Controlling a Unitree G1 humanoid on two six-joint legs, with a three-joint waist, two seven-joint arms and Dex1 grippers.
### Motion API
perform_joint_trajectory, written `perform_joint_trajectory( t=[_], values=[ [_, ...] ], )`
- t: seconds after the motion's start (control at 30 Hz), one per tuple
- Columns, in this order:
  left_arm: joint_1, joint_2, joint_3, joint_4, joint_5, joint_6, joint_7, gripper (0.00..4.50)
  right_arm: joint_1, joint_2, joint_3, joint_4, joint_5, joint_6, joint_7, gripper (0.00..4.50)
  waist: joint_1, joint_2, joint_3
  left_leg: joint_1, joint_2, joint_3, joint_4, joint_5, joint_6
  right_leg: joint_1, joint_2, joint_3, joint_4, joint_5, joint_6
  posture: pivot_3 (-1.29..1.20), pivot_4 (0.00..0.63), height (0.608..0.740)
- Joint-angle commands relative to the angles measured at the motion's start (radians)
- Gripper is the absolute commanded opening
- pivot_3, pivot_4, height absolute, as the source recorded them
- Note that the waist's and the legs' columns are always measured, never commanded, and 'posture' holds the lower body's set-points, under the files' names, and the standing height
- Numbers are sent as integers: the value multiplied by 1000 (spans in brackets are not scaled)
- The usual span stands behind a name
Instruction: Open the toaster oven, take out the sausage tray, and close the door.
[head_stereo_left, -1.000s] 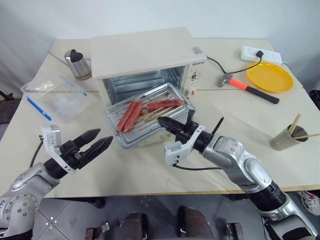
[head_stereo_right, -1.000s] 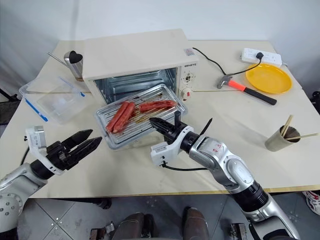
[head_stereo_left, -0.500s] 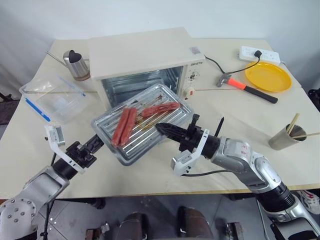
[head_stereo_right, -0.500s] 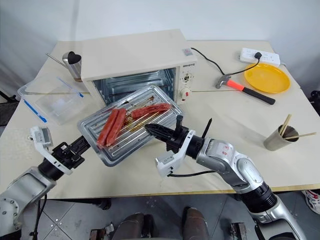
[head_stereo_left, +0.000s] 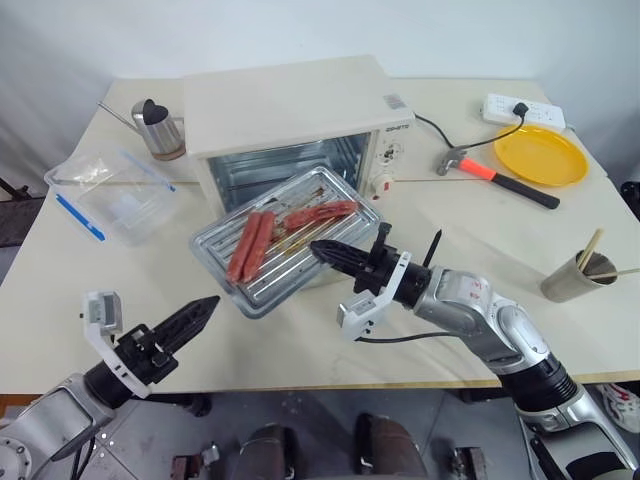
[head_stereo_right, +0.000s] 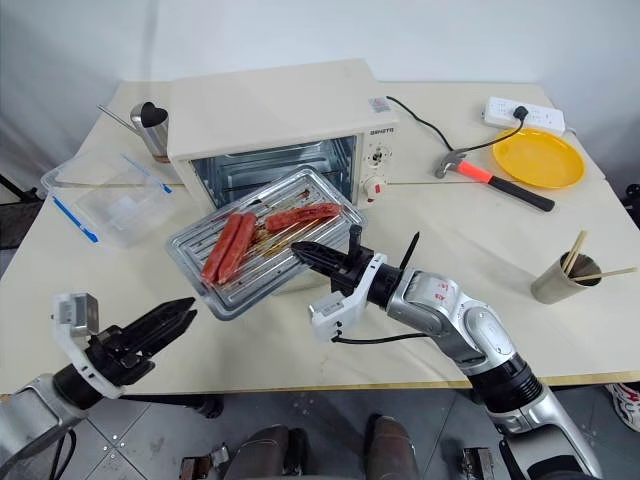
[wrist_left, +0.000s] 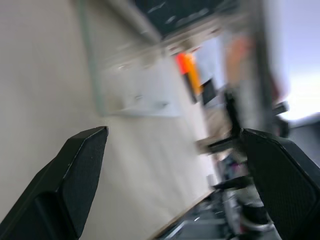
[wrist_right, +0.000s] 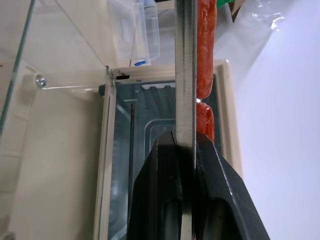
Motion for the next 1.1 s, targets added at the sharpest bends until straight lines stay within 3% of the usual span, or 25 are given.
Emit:
perform_joint_trajectory(
  t=[0.03, 0.2, 0.5, 0.6, 1.0, 1.1],
  values=[
    [-51, -13, 22, -5, -65, -37, -8, 4500, 8, -1, -18, -37, 22, -37, -25, 5, -1, 0, 0, 0, 0, 0, 0, 0, 0, 0, 0, 0, 0, 0, 0, 0, 150, 740],
    [-110, -41, 21, -23, -65, -58, 9, 4500, 12, -5, -27, -24, 18, -59, -26, 5, -1, 0, 0, 0, 0, 0, 0, 0, 0, 0, 1, 0, 0, 0, 0, 0, 150, 740],
    [-185, -47, -94, 59, -65, -59, 54, 4500, 10, 2, -27, -35, 29, -68, -20, 5, 2, 0, 0, 0, 0, 1, 0, 0, -1, 0, 2, 2, 0, 0, 0, 0, 150, 740],
    [-211, -64, -103, 82, -65, -68, 73, 3876, 7, 3, -31, -36, 30, -67, -21, 0, 0, 0, 0, 0, 0, 1, 0, 0, -1, 0, 2, 3, 0, 0, 0, 0, 150, 740],
    [-198, -86, -145, 64, -65, -20, 109, 223, -1, 4, -33, -40, 55, -77, -16, 0, 0, 0, 0, 0, 1, 1, 0, 0, -1, 0, 2, 3, 0, 0, 0, 0, 150, 740],
    [-185, -88, -153, 56, -65, -14, 124, 88, -5, 10, -32, -34, 71, -79, -6, 0, -1, 0, 0, 1, 1, 1, 0, 0, -1, 0, 2, 4, 0, 0, 0, 0, 150, 740]
  ],
)
